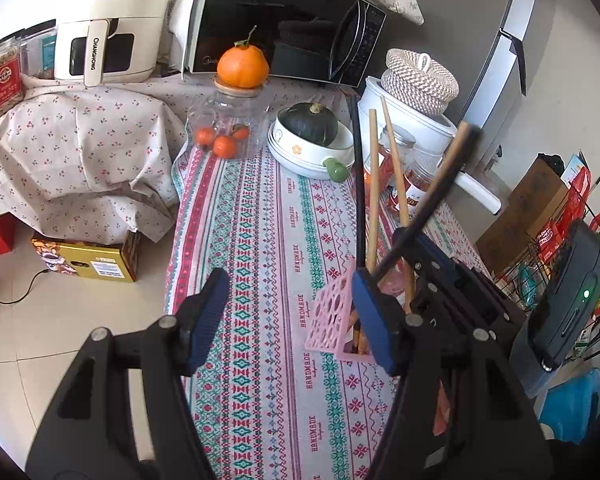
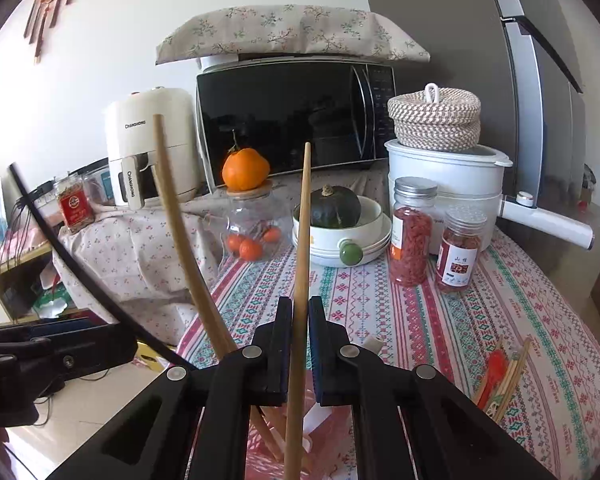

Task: Organize utensils
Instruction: 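Lower the held wooden chopstick into the pink basket and open the right tool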

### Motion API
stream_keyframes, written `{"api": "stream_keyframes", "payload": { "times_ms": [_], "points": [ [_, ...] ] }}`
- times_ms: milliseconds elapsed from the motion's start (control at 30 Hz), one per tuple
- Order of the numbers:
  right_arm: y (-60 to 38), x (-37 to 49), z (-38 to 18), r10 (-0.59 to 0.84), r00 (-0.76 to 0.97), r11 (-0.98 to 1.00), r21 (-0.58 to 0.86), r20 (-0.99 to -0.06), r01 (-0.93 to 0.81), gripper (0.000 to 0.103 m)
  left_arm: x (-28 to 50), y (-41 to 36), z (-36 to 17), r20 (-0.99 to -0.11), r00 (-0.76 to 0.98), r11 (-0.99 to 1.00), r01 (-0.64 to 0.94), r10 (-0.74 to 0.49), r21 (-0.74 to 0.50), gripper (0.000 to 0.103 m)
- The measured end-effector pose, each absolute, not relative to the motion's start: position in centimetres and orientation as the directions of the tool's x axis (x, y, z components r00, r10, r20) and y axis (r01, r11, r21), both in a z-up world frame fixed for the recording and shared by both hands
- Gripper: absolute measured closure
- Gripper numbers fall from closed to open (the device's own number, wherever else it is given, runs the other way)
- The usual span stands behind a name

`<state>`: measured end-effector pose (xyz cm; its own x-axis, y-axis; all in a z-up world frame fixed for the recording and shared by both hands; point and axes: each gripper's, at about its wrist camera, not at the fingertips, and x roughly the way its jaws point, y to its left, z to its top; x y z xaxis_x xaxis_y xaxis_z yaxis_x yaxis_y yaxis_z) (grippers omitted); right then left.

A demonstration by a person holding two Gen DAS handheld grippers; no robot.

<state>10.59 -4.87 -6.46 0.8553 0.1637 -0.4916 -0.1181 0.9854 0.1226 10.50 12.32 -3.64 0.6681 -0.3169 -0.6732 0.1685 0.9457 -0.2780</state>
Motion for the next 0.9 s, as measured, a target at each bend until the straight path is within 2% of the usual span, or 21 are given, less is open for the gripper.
{"api": "stream_keyframes", "payload": {
  "times_ms": [533, 733, 900],
  "points": [
    [-8.6, 12.8, -5.9, 0.254, 0.829, 0.943, 0.317, -0.498, -0.098, 0.096, 12.4, 11.4, -5.0, -0.706, 0.617, 0.933, 0.156, -0.348, -0.323, 0.038],
    [-8.8, 12.3, -5.1, 0.196, 0.871, 0.962, 0.262, -0.450, -0.081, 0.096, 12.5, 11.0, -4.3, -0.700, 0.607, 0.923, 0.173, -0.376, -0.344, 0.038],
    [-8.8, 11.9, -5.9, 0.159, 0.904, 0.955, 0.293, -0.396, -0.040, 0.096, 12.2, 11.4, -3.6, -0.689, 0.611, 0.915, 0.179, -0.391, -0.360, 0.038]
  ]
}}
